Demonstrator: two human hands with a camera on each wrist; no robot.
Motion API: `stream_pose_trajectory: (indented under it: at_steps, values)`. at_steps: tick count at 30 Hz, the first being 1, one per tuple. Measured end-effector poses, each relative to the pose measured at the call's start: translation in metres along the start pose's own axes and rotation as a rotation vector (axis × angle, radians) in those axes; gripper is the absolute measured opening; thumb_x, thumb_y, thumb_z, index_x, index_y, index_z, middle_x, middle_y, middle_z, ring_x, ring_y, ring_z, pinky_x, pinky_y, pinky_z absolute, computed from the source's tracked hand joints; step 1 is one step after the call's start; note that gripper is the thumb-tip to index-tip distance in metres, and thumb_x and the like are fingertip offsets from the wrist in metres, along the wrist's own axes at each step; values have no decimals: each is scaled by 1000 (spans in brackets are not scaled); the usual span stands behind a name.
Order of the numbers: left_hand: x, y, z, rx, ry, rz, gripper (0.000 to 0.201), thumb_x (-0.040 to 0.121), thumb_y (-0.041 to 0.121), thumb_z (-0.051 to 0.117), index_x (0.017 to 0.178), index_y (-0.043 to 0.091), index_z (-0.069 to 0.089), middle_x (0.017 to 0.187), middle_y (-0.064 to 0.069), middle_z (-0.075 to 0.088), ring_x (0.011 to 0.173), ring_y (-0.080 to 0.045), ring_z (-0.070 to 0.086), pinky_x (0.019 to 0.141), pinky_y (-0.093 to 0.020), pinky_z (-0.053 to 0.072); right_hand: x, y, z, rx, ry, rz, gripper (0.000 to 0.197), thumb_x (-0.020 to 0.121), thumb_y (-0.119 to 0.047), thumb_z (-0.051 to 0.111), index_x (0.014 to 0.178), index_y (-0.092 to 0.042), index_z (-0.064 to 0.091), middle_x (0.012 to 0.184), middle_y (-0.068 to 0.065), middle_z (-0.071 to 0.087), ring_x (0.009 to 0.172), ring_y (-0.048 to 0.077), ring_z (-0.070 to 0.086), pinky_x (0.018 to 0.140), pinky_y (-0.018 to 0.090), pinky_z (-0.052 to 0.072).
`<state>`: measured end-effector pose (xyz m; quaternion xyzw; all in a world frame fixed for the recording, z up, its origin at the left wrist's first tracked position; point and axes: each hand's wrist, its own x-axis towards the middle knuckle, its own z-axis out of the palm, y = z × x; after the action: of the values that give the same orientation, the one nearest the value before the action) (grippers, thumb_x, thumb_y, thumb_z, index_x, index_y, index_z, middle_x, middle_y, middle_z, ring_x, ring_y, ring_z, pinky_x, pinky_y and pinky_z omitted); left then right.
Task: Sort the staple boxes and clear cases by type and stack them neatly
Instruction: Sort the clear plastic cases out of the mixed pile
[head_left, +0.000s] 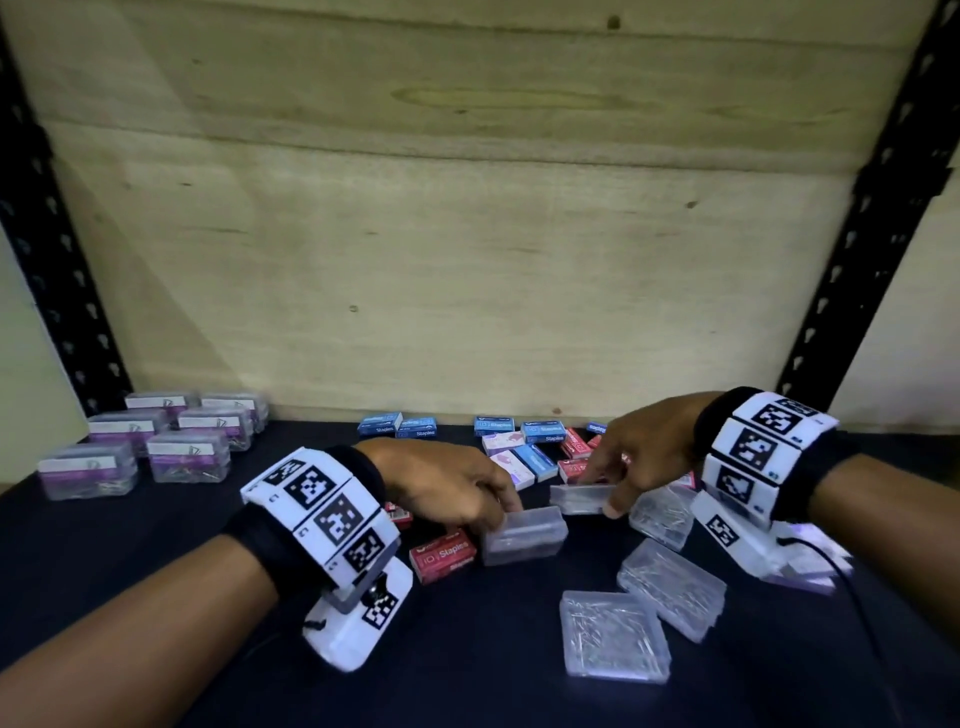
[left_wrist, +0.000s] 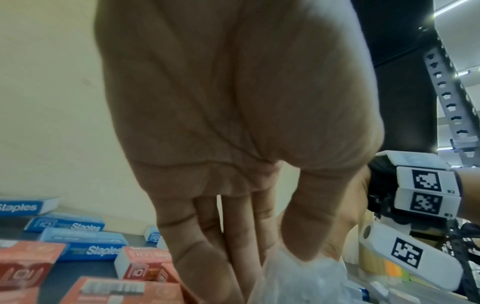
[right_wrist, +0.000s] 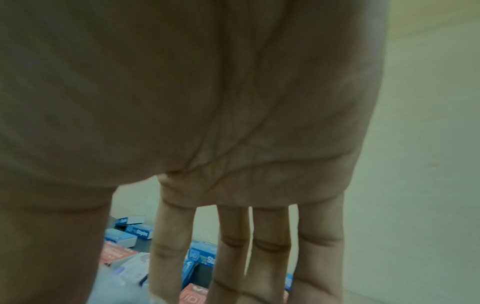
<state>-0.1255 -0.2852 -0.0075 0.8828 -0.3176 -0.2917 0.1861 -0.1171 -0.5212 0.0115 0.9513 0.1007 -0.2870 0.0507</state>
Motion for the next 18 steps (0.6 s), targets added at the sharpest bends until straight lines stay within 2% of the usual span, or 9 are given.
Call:
stream_pose_trajectory:
  at_steps: [2,3,4,6,8,10,13,15,18]
  values:
    - [4,-2,-1,14,12,-3,30,99,21,50,125,23,63,113,6,68,94,-9,62,82,-22,50,-3,4,-2,41,2,-7,12,86,-52,67,97,-50,68,101,-15,68,101,9,63,100,34,45]
    - [5,-2,-1,8,17,-7,30,100,21,48,126,23,62,112,7,68,92,-9,63,81,-22,50,-4,5,-2,60,-2,-5,4,87,-52,65,88,-49,68,101,-13,70,101,10,64,100,36,47]
    - [5,-2,-1,-9,22,-12,30,100,20,47,127,22,62,108,8,67,86,-7,61,79,-20,50,-6,7,-3,70,0,2,7,88,-53,63,85,-49,67,103,-10,71,100,11,65,100,38,47]
    - [6,-2,-2,-37,34,-18,29,101,25,47,126,23,62,102,10,65,77,-2,56,76,-20,50,-6,9,-3,96,-1,18,10,90,-56,59,87,-50,66,103,-7,72,97,11,66,100,39,47]
    - [6,-2,-2,-17,50,-17,30,98,43,51,120,27,64,105,8,67,79,-4,57,82,-25,51,-4,12,-1,144,5,12,13,93,-55,56,97,-48,66,101,-9,72,95,9,66,100,39,46]
    - [6,-2,-1,29,56,-4,38,90,58,57,116,31,64,103,13,67,84,-3,60,86,-25,50,-2,14,0,169,32,6,23,96,-51,52,110,-39,65,100,-11,70,94,9,66,99,37,47]
    - [9,-2,1,83,44,13,43,84,54,68,119,28,63,107,14,67,99,-6,63,97,-29,49,2,15,2,159,66,1,22,95,-48,56,111,-34,63,98,-5,72,93,13,67,94,35,49]
    - [12,-3,2,104,59,28,39,84,48,71,117,27,63,106,12,68,98,-8,64,96,-33,51,4,16,4,112,80,-21,15,94,-43,62,105,-33,62,99,-7,71,91,12,66,90,33,50]
    - [13,-4,0,97,88,47,34,86,44,70,115,26,65,103,13,70,94,-7,66,93,-33,53,5,16,3,103,118,-44,15,91,-39,67,102,-29,62,100,-7,71,86,10,66,82,28,50]
